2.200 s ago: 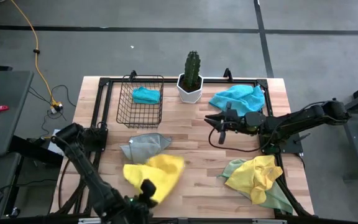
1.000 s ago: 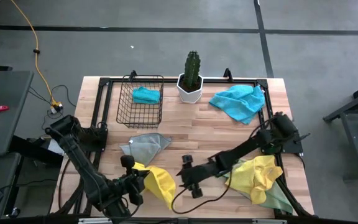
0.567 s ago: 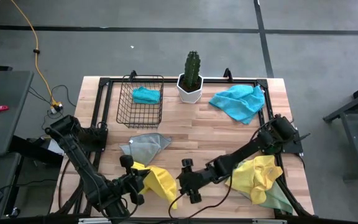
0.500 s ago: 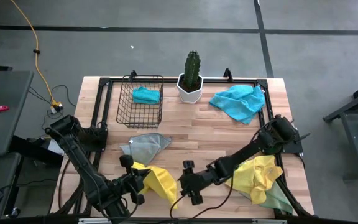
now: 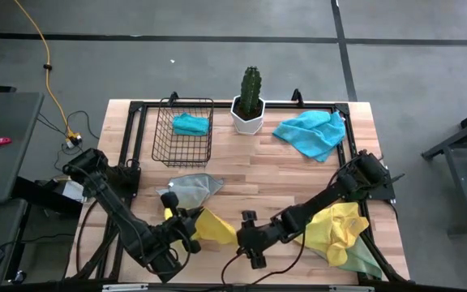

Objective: Fold microfiber towels
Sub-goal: Fold the left yellow microfiber towel on the table

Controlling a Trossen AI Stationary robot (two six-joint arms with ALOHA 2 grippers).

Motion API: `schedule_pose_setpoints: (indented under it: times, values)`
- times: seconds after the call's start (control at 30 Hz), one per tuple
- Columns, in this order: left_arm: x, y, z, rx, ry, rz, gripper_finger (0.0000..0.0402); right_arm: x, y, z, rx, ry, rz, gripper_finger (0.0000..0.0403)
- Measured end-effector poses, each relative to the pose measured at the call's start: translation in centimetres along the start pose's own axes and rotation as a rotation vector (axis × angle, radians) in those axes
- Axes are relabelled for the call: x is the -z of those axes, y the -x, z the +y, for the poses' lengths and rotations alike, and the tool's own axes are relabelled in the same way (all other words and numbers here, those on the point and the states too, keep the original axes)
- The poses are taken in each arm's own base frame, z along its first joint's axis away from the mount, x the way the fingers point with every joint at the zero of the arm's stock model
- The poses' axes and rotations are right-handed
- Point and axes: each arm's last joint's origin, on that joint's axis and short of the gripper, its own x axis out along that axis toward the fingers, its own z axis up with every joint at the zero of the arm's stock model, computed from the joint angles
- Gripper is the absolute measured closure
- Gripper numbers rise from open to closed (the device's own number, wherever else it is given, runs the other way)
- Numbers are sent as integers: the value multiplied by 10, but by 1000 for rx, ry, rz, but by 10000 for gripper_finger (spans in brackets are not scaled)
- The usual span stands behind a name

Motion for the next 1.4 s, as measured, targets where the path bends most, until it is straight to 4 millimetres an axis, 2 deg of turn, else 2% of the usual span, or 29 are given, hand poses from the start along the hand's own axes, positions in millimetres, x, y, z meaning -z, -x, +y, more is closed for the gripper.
schedule_pose_setpoints:
  times: [0.23,0.47,0.73,0.9,1.17,1.4]
  values:
    - [0,0,0,3,-4,2,401,11,1,-1,37,-89,109,182]
    - [0,0,0,7,-4,8,401,18,3,9,43,-159,136,182]
    - [1,2,0,9,-9,8,401,35,-23,15,91,-196,128,182]
    - [1,2,0,11,-12,10,401,38,-27,16,132,-190,107,186]
    - [1,2,-1,15,-12,17,401,39,-26,19,144,-174,99,238]
    - [2,2,-1,20,-12,25,401,37,-23,22,149,-149,87,329]
